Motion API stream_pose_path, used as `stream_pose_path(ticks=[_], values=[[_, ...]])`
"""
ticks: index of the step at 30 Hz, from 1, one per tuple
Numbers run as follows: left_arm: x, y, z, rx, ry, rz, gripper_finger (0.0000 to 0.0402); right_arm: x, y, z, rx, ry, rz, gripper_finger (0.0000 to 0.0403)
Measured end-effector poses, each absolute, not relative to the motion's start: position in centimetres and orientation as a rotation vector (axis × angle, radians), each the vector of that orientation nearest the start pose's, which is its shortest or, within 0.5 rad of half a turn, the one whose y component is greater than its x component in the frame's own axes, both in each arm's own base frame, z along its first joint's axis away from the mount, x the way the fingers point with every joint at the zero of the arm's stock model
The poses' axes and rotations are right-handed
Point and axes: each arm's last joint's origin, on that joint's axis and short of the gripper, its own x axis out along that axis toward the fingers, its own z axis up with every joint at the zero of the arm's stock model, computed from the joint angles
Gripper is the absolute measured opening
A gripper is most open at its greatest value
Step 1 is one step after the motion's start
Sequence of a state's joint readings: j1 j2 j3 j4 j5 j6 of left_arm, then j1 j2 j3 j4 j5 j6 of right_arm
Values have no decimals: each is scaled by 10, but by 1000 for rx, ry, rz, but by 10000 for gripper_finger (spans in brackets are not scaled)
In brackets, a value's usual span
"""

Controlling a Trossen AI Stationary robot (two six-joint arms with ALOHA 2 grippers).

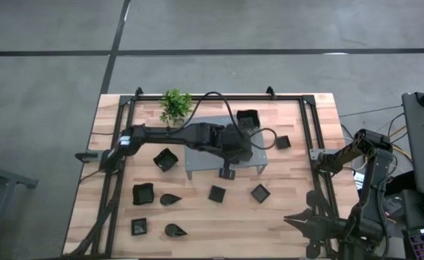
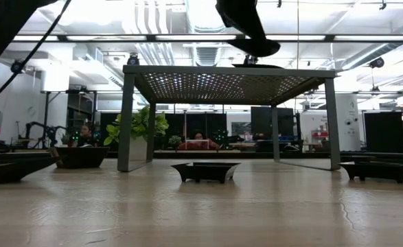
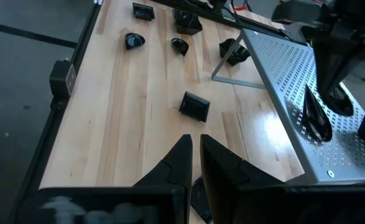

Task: Pick & Place Mini shaped plates
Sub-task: Stack the black drop-shaped plate on top of the black drop-shaped plate on the shelf

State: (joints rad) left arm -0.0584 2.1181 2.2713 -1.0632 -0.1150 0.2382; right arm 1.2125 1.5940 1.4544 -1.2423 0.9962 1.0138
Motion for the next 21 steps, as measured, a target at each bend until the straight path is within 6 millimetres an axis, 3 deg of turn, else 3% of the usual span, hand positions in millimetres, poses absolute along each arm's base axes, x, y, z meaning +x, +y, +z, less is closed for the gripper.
stream_pose_path(ticks=[21], values=[[461, -27, 337, 325, 883, -53, 0, 126, 266, 311, -252, 574, -141, 29]])
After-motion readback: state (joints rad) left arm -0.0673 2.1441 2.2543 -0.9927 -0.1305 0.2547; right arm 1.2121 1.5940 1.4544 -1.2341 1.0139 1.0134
